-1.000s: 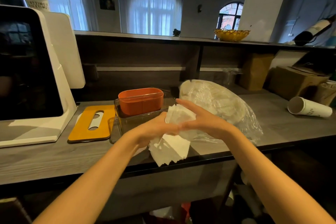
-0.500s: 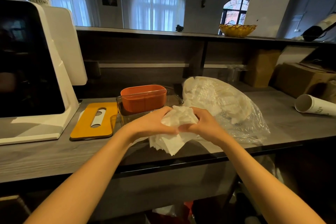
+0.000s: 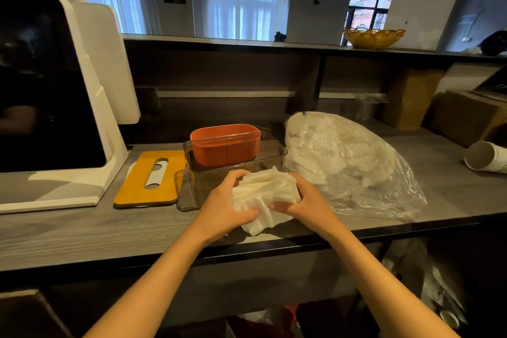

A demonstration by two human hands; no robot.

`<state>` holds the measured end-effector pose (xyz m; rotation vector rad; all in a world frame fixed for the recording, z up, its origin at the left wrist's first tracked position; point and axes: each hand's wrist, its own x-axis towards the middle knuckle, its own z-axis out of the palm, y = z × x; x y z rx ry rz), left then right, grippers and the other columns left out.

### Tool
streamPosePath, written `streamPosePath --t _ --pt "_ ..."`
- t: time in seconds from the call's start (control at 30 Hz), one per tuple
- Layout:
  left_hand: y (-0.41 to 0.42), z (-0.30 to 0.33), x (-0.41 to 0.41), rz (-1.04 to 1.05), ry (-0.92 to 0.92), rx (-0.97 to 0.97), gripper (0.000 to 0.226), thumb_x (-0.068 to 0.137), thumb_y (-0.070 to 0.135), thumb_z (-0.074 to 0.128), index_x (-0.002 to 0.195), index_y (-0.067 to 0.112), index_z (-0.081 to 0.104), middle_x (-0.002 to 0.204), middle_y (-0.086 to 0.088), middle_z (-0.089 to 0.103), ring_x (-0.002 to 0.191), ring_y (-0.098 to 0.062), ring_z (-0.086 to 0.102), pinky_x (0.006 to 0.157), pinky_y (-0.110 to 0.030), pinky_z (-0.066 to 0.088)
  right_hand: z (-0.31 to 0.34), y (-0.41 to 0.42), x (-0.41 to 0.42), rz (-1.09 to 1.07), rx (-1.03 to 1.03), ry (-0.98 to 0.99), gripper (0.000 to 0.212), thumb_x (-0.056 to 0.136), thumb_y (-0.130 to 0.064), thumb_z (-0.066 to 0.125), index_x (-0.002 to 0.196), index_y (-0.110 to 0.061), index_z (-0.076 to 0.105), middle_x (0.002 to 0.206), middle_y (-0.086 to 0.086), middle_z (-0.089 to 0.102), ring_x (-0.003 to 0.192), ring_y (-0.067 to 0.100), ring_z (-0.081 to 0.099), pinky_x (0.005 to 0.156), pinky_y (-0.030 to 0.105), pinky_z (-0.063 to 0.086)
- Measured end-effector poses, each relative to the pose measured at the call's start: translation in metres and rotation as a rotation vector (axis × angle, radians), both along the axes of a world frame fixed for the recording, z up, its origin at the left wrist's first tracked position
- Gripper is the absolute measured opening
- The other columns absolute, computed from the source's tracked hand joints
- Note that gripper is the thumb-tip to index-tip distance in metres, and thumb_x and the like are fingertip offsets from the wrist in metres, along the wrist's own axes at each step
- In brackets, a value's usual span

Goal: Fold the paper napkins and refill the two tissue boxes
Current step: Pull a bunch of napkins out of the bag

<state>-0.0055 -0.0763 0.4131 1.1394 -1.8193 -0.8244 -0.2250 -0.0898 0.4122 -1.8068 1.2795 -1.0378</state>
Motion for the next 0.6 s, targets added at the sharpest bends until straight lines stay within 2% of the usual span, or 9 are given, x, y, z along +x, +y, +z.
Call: streamPosePath --t 0.1,0.2,0.33,0.43,0.53,0.6 --pt "-0.002 -0.003 -0.002 -0.026 0.003 0.009 0.083 0.075 0.023 0.087 0.137 0.04 0.036 0.127 0.023 0.05 0.117 -0.001 0.054 0.089 -0.018 0.053 0.003 0.0 -0.003 0.013 -0.014 0.073 0.07 0.074 -0.036 0.087 0.135 -0.033 0.052 0.121 -0.021 0.062 0.106 -0.008 0.059 0.082 0.013 0.049" --pt "-0.004 -0.004 -0.005 -0.047 -0.014 0.019 0.089 0.072 0.026 0.089 0.14 0.041 0.033 0.129 0.025 0.049 0.12 0.002 0.052 0.093 -0.018 0.05 0.008 0.003 -0.005 0.048 0.017 0.123 0.065 0.077 -0.038 0.085 0.132 -0.04 0.052 0.123 -0.023 0.062 0.111 -0.006 0.059 0.087 0.013 0.048" --pt "-0.007 -0.002 -0.012 -0.041 -0.059 0.007 0.086 0.071 0.038 0.09 0.138 0.044 0.036 0.124 0.029 0.053 0.115 0.01 0.053 0.086 -0.008 0.046 0.013 0.009 -0.002 0.126 0.04 0.122 0.067 0.079 -0.027 0.084 0.132 -0.043 0.047 0.127 -0.022 0.061 0.117 -0.008 0.056 0.095 0.012 0.046" --pt "-0.009 0.003 -0.013 -0.019 -0.089 -0.022 0.078 0.073 0.035 0.089 0.131 0.044 0.037 0.117 0.026 0.055 0.111 0.007 0.056 0.083 -0.01 0.05 0.013 0.008 -0.005 0.128 0.077 0.008 0.061 0.079 -0.015 0.083 0.124 -0.039 0.051 0.122 -0.016 0.064 0.115 -0.001 0.06 0.092 0.015 0.049" --pt "-0.011 0.012 -0.006 -0.071 -0.158 -0.052 0.08 0.074 0.031 0.087 0.136 0.039 0.037 0.122 0.021 0.056 0.111 0.001 0.058 0.084 -0.019 0.056 0.012 0.006 -0.011 0.137 0.093 0.002 0.078 0.077 -0.019 0.086 0.14 -0.031 0.042 0.133 -0.01 0.058 0.122 0.005 0.057 0.1 0.024 0.05" --pt "-0.012 0.019 0.0 -0.114 -0.23 -0.044 0.085 0.075 0.029 0.085 0.141 0.04 0.033 0.123 0.018 0.056 0.109 0.0 0.059 0.084 -0.022 0.058 0.012 0.007 -0.013 0.189 0.12 -0.021 0.094 0.075 -0.023 0.085 0.151 -0.031 0.03 0.139 -0.013 0.051 0.123 0.003 0.055 0.099 0.023 0.05"
